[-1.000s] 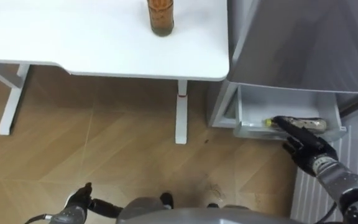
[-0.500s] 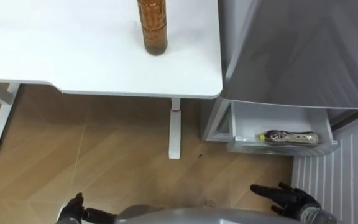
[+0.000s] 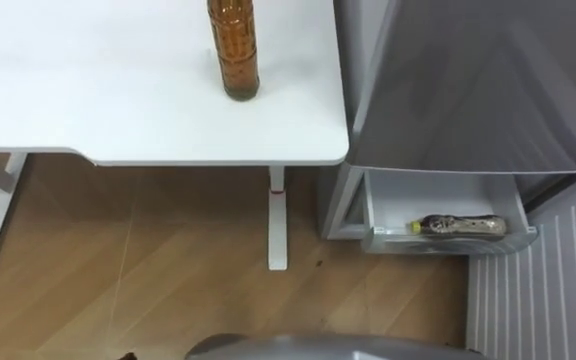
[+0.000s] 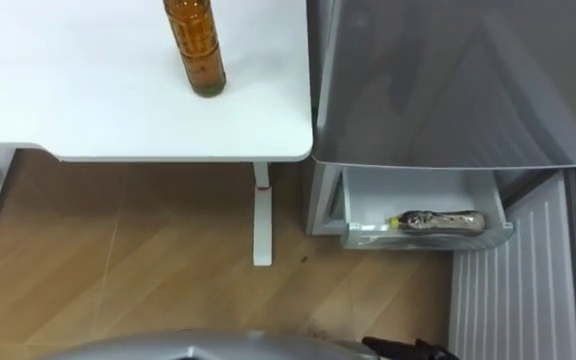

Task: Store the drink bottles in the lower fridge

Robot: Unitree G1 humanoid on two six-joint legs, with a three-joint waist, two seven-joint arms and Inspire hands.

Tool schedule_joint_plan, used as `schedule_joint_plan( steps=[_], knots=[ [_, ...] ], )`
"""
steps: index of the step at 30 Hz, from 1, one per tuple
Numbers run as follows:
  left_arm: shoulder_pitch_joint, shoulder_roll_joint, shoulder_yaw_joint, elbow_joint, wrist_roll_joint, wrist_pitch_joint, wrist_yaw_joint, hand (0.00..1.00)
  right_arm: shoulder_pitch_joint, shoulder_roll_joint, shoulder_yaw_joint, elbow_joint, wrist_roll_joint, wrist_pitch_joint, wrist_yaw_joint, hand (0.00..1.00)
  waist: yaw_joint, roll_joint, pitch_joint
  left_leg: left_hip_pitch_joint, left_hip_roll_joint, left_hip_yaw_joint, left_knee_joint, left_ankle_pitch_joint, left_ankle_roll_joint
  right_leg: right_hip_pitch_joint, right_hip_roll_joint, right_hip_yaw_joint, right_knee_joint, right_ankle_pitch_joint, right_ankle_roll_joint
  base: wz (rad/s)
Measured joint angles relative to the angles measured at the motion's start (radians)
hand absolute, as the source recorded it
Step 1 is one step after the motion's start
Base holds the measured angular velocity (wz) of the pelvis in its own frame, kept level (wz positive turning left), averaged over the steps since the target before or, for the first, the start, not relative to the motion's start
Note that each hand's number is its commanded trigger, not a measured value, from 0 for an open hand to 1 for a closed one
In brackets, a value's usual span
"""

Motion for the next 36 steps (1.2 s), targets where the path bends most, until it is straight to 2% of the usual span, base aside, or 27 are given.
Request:
schedule_joint_plan(
  steps=[4, 10, 16, 21, 23, 26, 31, 33, 36],
  knots=[
    [-0.019, -0.013, 0.069, -0.022, -0.135, -0.022, 0.053, 0.00, 0.001, 0.003, -0.007, 0.000, -0.006, -0.001, -0.016, 0.00, 0.002, 0.006, -0.0022, 0.012, 0.001, 0.012, -0.004, 0.000, 0.000, 0.004, 0.002, 0.024, 0.002, 0.000, 0.000, -0.07],
    [-0.032, -0.033, 0.144, -0.087, -0.225, -0.052, 0.144, 0.00, 0.000, 0.003, -0.021, 0.000, -0.047, -0.009, -0.020, 0.00, -0.002, 0.012, 0.0006, 0.036, 0.001, 0.025, -0.025, 0.000, 0.000, 0.017, 0.004, 0.040, 0.003, 0.000, 0.000, -0.07],
    [-0.032, -0.035, 0.151, -0.221, -0.300, -0.082, 0.199, 0.00, -0.004, 0.006, -0.041, -0.011, -0.132, -0.020, -0.017, 0.00, 0.000, 0.008, 0.0010, 0.039, 0.001, 0.025, -0.032, 0.000, 0.000, 0.015, 0.004, 0.037, 0.001, 0.000, 0.000, 0.00],
    [-0.035, -0.035, 0.155, -0.312, -0.299, -0.116, 0.286, 0.00, -0.008, 0.006, -0.039, -0.014, -0.163, -0.028, -0.019, 0.00, 0.004, 0.010, -0.0019, 0.041, 0.001, 0.026, -0.038, 0.000, 0.000, 0.012, 0.005, 0.038, 0.003, 0.000, 0.000, 0.00],
    [-0.036, -0.034, 0.155, -0.361, -0.299, -0.146, 0.350, 0.00, -0.010, 0.006, -0.038, -0.014, -0.183, -0.034, -0.025, 0.00, 0.012, 0.010, -0.0022, 0.041, 0.002, 0.027, -0.040, 0.000, 0.000, 0.009, 0.005, 0.043, 0.004, 0.001, 0.000, -0.04],
    [-0.035, -0.034, 0.156, -0.439, -0.288, -0.172, 0.432, 0.00, -0.009, 0.009, -0.038, -0.004, -0.188, -0.048, -0.031, 0.00, 0.017, 0.008, -0.0009, 0.046, 0.001, 0.027, -0.047, 0.000, 0.000, 0.009, 0.006, 0.053, 0.004, 0.001, 0.000, -0.03],
    [-0.034, -0.034, 0.151, -0.567, -0.285, -0.234, 0.536, 0.00, -0.009, 0.017, -0.029, -0.006, -0.188, -0.065, -0.035, 0.00, 0.024, 0.008, 0.0004, 0.053, 0.001, 0.025, -0.053, 0.000, 0.000, 0.013, 0.007, 0.054, 0.003, 0.001, 0.000, 0.00],
    [-0.033, -0.034, 0.151, -0.629, -0.267, -0.235, 0.581, 0.00, -0.009, 0.020, -0.029, -0.009, -0.189, -0.065, -0.035, 0.00, 0.023, 0.007, 0.0013, 0.051, 0.001, 0.025, -0.053, 0.000, 0.000, 0.011, 0.007, 0.055, 0.003, 0.001, 0.000, 0.00],
    [-0.026, -0.033, 0.138, -0.719, -0.174, -0.240, 0.650, 0.00, -0.003, 0.020, -0.027, -0.021, -0.181, -0.065, -0.042, 0.00, 0.025, 0.011, 0.0021, 0.045, 0.000, 0.024, -0.054, 0.000, 0.000, 0.005, 0.007, 0.054, 0.002, 0.001, 0.000, 0.00]
  ],
)
